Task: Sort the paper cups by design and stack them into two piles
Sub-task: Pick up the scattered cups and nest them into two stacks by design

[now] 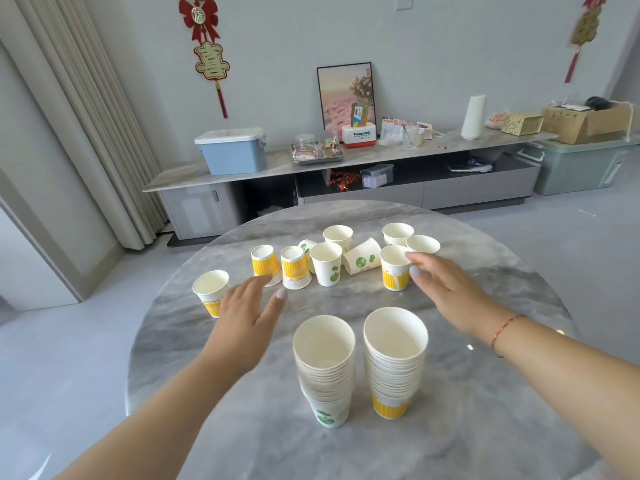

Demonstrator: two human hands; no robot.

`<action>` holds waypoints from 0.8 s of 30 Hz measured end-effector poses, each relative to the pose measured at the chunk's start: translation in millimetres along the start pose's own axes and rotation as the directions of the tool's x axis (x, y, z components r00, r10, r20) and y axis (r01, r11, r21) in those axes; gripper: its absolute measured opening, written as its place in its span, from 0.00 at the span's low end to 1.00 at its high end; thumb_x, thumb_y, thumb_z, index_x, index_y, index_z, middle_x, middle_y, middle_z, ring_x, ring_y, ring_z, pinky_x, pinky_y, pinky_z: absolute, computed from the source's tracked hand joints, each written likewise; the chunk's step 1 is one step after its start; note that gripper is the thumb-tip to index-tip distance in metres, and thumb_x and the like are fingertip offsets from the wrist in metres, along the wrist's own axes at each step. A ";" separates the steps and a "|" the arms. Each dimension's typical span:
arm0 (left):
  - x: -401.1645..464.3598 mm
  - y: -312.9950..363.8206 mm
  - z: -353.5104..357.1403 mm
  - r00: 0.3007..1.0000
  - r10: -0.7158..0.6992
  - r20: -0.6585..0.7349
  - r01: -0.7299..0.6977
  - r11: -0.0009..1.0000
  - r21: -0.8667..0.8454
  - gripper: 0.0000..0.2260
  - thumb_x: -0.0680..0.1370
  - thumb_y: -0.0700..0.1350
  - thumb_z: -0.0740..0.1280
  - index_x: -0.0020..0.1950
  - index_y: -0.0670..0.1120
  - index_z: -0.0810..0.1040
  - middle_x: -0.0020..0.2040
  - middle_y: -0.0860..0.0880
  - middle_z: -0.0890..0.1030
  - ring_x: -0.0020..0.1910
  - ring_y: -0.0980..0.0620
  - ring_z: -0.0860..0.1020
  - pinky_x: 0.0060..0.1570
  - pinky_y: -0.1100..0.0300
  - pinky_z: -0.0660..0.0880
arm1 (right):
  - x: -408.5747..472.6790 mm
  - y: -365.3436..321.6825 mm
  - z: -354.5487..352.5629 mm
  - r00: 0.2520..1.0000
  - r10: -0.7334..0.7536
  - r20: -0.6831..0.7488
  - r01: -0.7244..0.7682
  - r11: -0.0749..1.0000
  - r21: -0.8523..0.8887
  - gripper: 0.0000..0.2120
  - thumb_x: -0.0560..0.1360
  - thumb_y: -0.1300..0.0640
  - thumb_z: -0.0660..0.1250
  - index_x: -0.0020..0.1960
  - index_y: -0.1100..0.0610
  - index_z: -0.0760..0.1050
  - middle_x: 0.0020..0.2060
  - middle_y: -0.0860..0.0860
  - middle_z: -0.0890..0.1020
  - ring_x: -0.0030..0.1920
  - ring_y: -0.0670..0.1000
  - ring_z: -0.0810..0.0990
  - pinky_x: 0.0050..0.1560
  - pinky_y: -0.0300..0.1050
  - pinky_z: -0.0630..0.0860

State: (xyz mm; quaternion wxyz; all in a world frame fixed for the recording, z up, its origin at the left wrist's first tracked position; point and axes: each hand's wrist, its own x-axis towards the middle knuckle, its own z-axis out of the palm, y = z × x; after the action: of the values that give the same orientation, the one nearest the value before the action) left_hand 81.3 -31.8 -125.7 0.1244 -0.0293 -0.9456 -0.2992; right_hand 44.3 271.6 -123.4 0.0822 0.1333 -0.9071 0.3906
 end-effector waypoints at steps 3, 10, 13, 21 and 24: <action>27.6 -34.6 1.9 0.967 -0.243 -0.071 0.250 0.960 0.124 0.22 0.79 0.55 0.58 0.70 0.45 0.68 0.67 0.44 0.73 0.69 0.42 0.62 0.68 0.51 0.59 | 27.0 20.6 5.6 0.996 0.091 0.002 -0.091 0.994 -0.053 0.23 0.78 0.47 0.57 0.70 0.55 0.65 0.65 0.52 0.74 0.60 0.52 0.75 0.57 0.43 0.67; 80.2 -99.5 7.9 0.923 -0.385 -0.016 0.380 0.903 0.199 0.22 0.79 0.45 0.59 0.72 0.41 0.62 0.72 0.41 0.66 0.67 0.39 0.68 0.61 0.51 0.68 | 66.4 52.6 29.8 0.979 0.193 0.062 -0.182 0.972 -0.152 0.25 0.77 0.52 0.60 0.73 0.53 0.58 0.67 0.54 0.70 0.61 0.54 0.73 0.56 0.43 0.66; 87.8 -112.4 15.5 0.908 -0.418 0.023 0.392 0.869 0.302 0.20 0.79 0.42 0.58 0.70 0.41 0.65 0.68 0.39 0.70 0.63 0.37 0.71 0.55 0.53 0.70 | 72.9 65.0 39.8 0.958 0.262 0.118 -0.240 0.956 -0.169 0.29 0.76 0.53 0.63 0.73 0.55 0.57 0.67 0.57 0.72 0.62 0.57 0.73 0.61 0.47 0.69; 61.4 -76.1 -4.1 0.962 -0.192 -0.195 0.217 0.969 0.117 0.07 0.77 0.48 0.64 0.46 0.45 0.77 0.48 0.45 0.77 0.41 0.45 0.74 0.35 0.57 0.67 | 65.2 59.0 31.4 0.979 0.172 -0.109 -0.189 0.967 -0.171 0.14 0.70 0.63 0.70 0.55 0.57 0.78 0.50 0.54 0.83 0.50 0.54 0.81 0.49 0.40 0.73; 45.2 -28.3 -31.1 0.971 0.011 -0.240 -0.005 1.000 0.026 0.08 0.76 0.51 0.66 0.38 0.49 0.76 0.39 0.52 0.76 0.36 0.57 0.74 0.31 0.68 0.66 | 56.4 10.2 -1.1 0.966 0.060 -0.250 -0.076 0.996 -0.054 0.03 0.68 0.55 0.74 0.39 0.51 0.79 0.35 0.49 0.84 0.39 0.51 0.81 0.38 0.32 0.72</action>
State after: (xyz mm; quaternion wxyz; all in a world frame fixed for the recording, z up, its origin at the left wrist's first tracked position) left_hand 40.7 -73.7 -105.5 0.2396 0.0050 -0.9270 -0.2884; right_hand -12.4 269.1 -115.4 0.1857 0.0494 -0.9057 0.3779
